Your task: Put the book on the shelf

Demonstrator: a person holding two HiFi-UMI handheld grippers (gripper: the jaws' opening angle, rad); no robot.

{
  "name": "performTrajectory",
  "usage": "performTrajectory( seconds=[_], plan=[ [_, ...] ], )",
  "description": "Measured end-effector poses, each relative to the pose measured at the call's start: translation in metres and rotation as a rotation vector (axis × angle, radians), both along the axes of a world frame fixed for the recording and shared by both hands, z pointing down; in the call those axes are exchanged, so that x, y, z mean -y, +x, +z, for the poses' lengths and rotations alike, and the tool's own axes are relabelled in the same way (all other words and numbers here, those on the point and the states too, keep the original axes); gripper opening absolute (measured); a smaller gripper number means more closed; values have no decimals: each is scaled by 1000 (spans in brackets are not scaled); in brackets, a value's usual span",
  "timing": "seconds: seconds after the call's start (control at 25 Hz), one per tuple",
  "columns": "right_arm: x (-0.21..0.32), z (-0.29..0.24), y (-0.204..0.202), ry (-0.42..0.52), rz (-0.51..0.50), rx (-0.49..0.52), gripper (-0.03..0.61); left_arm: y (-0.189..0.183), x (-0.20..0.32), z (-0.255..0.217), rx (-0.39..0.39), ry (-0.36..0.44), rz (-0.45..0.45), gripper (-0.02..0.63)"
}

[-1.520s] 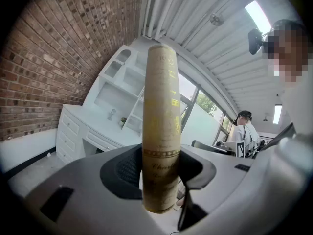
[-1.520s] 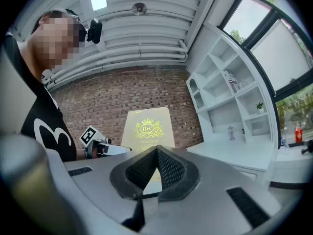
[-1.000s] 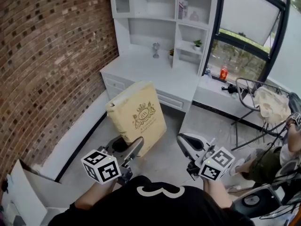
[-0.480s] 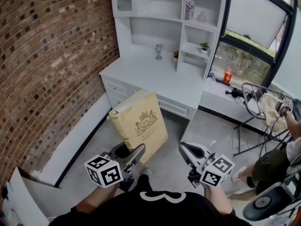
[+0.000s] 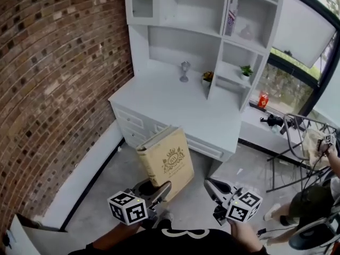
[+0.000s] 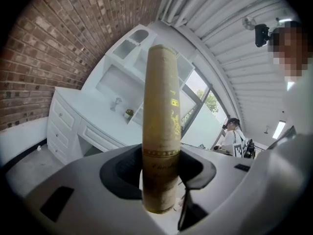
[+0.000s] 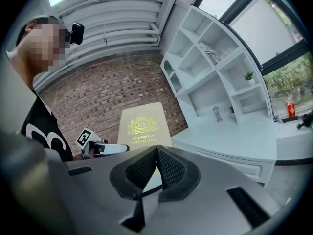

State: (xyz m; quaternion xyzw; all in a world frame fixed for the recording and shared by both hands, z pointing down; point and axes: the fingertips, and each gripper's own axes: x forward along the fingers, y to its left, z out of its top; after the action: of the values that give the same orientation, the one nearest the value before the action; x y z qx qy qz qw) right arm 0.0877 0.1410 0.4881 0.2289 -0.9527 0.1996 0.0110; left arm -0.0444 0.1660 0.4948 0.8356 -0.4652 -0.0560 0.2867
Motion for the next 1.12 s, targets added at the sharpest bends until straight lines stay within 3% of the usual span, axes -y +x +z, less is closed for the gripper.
performTrajectory(
  seconds=[0.24,0.44,0.84,1.12],
  plan=[
    [70,-9,-44,1,-4,-3,11,-46,67,0,-8,-13,-11,190],
    [106,-24,-66,42,16,14,12,-74,105,-14,8,22,-11,190],
    [147,-41,-78,83,8,56,11,-85,148,-37,16,79,-37,190],
    [208,-47,-75,91,-7,53,11,-85,203,-57,25,112,-60,190]
  ],
)
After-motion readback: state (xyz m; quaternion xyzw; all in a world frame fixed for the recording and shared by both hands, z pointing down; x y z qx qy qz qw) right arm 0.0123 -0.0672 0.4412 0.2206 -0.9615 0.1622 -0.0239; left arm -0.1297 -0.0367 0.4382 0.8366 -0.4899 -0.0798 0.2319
